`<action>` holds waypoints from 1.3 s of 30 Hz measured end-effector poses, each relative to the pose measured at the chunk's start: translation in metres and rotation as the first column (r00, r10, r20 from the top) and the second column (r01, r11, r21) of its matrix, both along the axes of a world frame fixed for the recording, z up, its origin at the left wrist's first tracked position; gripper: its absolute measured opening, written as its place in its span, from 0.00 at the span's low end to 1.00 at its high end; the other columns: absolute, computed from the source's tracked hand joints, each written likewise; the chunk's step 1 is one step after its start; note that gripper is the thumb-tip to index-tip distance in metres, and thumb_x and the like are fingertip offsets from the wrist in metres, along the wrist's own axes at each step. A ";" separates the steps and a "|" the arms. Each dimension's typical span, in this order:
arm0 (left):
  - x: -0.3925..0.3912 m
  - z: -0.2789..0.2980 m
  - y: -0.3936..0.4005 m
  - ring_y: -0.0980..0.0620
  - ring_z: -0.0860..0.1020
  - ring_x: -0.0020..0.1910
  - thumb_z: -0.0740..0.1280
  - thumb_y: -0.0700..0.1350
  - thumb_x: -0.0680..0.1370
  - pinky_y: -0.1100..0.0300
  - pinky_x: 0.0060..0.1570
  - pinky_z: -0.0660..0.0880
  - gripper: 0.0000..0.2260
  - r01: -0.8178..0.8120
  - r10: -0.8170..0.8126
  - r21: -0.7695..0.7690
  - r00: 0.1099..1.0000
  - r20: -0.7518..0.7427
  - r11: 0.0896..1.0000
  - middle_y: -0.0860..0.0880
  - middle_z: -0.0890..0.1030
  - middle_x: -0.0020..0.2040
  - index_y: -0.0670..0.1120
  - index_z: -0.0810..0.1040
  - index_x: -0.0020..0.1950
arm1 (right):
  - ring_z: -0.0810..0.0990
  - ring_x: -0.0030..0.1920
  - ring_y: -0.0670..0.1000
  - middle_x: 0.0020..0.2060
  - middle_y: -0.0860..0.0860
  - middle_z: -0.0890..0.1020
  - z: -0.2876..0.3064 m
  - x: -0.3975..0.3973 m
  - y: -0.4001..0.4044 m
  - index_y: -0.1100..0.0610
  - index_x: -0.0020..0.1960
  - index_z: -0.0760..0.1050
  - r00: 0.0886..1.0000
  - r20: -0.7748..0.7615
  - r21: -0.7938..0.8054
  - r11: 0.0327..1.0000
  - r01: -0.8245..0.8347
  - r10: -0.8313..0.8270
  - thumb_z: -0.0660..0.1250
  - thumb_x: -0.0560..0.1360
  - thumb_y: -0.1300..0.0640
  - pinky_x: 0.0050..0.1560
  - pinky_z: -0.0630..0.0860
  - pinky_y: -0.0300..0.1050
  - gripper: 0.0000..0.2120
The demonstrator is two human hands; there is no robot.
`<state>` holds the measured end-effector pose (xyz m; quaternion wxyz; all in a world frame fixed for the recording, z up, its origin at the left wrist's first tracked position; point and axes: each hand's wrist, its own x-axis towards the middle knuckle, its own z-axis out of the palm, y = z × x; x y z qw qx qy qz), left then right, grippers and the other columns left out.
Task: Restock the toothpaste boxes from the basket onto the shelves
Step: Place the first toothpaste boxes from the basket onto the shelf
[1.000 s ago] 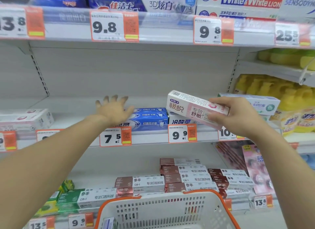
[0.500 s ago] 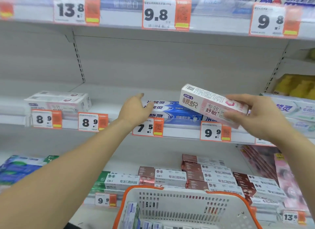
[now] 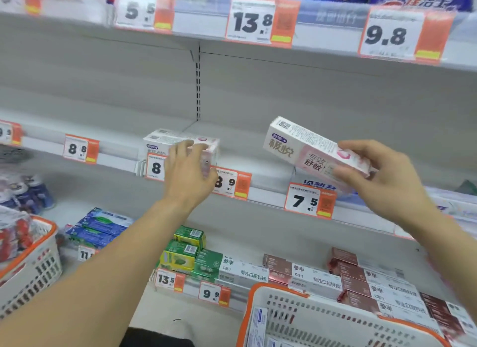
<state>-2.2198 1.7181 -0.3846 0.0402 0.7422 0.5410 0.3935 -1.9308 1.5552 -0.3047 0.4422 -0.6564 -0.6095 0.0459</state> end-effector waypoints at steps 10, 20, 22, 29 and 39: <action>-0.059 -0.017 0.046 0.47 0.43 0.81 0.59 0.64 0.78 0.36 0.75 0.42 0.30 0.040 -0.067 -0.108 0.964 -0.256 0.993 0.52 0.53 0.82 0.61 0.56 0.79 | 0.80 0.58 0.49 0.60 0.48 0.82 0.014 -0.118 0.178 0.55 0.63 0.79 0.976 0.191 0.041 0.993 -0.112 0.102 0.74 0.73 0.60 0.61 0.70 0.36 0.19; -0.058 -0.020 0.045 0.48 0.41 0.80 0.60 0.60 0.80 0.35 0.74 0.47 0.30 0.026 -0.050 -0.085 0.954 -0.296 0.996 0.54 0.49 0.81 0.62 0.51 0.79 | 0.80 0.58 0.47 0.58 0.47 0.82 -0.002 -0.149 0.270 0.54 0.65 0.80 0.962 -0.182 -0.383 0.887 -0.259 0.202 0.72 0.72 0.69 0.58 0.78 0.41 0.24; -0.055 -0.019 0.044 0.47 0.40 0.80 0.61 0.59 0.79 0.35 0.74 0.48 0.31 0.019 -0.046 -0.088 0.949 -0.311 0.996 0.52 0.48 0.81 0.61 0.50 0.80 | 0.79 0.60 0.48 0.57 0.45 0.83 -0.007 -0.145 0.275 0.52 0.63 0.81 0.954 -0.242 -0.442 0.856 -0.269 0.175 0.70 0.72 0.68 0.65 0.76 0.44 0.22; -0.050 -0.018 0.041 0.44 0.38 0.80 0.62 0.55 0.78 0.34 0.73 0.50 0.33 0.002 -0.038 -0.106 0.939 -0.343 0.994 0.50 0.46 0.81 0.59 0.49 0.79 | 0.77 0.63 0.46 0.65 0.44 0.79 -0.016 -0.156 0.275 0.51 0.68 0.78 0.967 -0.021 -0.492 0.839 -0.230 0.253 0.65 0.80 0.56 0.66 0.69 0.37 0.17; -0.044 -0.014 0.036 0.42 0.33 0.79 0.62 0.53 0.78 0.34 0.75 0.44 0.37 0.006 -0.061 -0.168 0.945 -0.323 0.986 0.48 0.40 0.82 0.57 0.44 0.81 | 0.65 0.76 0.49 0.70 0.52 0.76 -0.025 -0.161 0.263 0.62 0.59 0.82 0.931 0.226 -0.360 0.913 -0.193 0.286 0.59 0.83 0.56 0.64 0.60 0.31 0.16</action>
